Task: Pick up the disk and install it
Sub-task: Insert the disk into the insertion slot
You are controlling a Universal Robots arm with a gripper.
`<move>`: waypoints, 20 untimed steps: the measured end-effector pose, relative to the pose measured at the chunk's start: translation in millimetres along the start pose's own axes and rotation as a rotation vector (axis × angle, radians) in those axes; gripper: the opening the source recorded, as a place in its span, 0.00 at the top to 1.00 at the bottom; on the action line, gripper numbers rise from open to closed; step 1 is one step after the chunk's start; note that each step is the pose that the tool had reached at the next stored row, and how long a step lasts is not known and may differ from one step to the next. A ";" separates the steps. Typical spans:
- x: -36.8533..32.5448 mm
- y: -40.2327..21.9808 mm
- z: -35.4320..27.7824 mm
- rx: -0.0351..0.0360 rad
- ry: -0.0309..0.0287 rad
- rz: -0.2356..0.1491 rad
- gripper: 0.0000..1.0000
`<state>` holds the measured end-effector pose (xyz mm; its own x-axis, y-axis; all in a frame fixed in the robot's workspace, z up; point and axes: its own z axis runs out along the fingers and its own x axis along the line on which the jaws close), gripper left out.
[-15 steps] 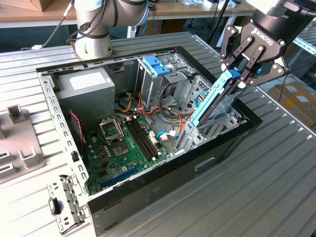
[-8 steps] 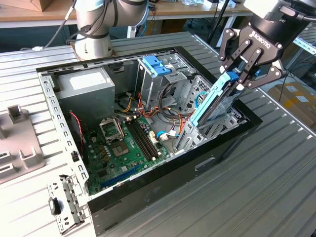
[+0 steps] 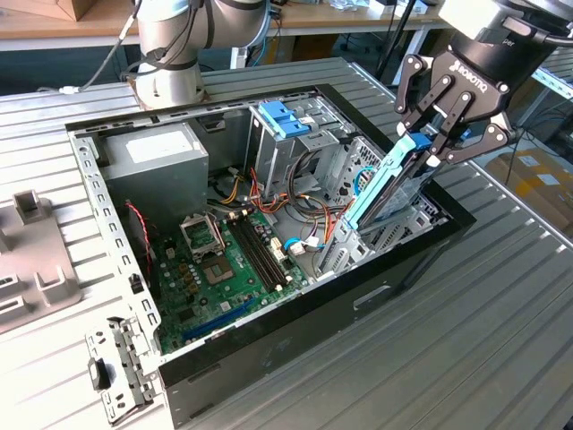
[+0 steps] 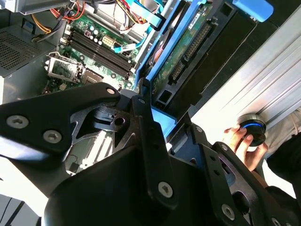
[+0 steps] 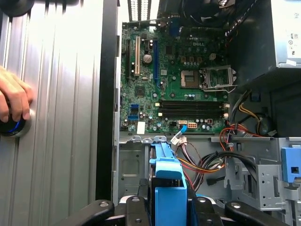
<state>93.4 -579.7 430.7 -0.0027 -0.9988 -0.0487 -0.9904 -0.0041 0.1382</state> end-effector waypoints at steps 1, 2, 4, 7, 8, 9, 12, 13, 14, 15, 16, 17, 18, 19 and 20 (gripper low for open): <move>0.0 0.0 0.0 0.0000 0.0001 0.000 0.63; 0.0 0.0 0.1 0.0000 0.0000 0.000 0.63; 0.0 0.0 0.1 0.0000 0.0000 0.000 0.63; 0.0 0.0 0.1 0.0000 0.0000 0.000 0.63; 0.0 0.0 0.0 0.0000 0.0002 0.000 0.63; 0.0 0.0 0.1 0.0000 0.0001 0.000 0.56; 0.0 0.0 0.2 0.0000 -0.0001 0.000 0.49; 0.0 0.0 0.2 0.0000 -0.0001 0.000 0.49; 0.0 0.0 0.2 0.0000 0.0000 0.000 0.49; 0.0 0.0 0.2 0.0000 0.0000 0.000 0.49; 0.0 0.0 0.2 0.0000 -0.0001 0.000 0.49; 0.0 0.0 0.2 0.0001 -0.0001 0.000 0.49; 0.0 0.0 0.2 0.0000 -0.0001 0.000 0.51; 0.0 0.0 0.2 0.0000 -0.0001 0.000 0.57; 0.0 0.0 0.3 0.0000 -0.0001 0.000 0.57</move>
<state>93.4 -579.7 430.4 -0.0028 -0.9988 -0.0488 -0.9904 -0.0040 0.1382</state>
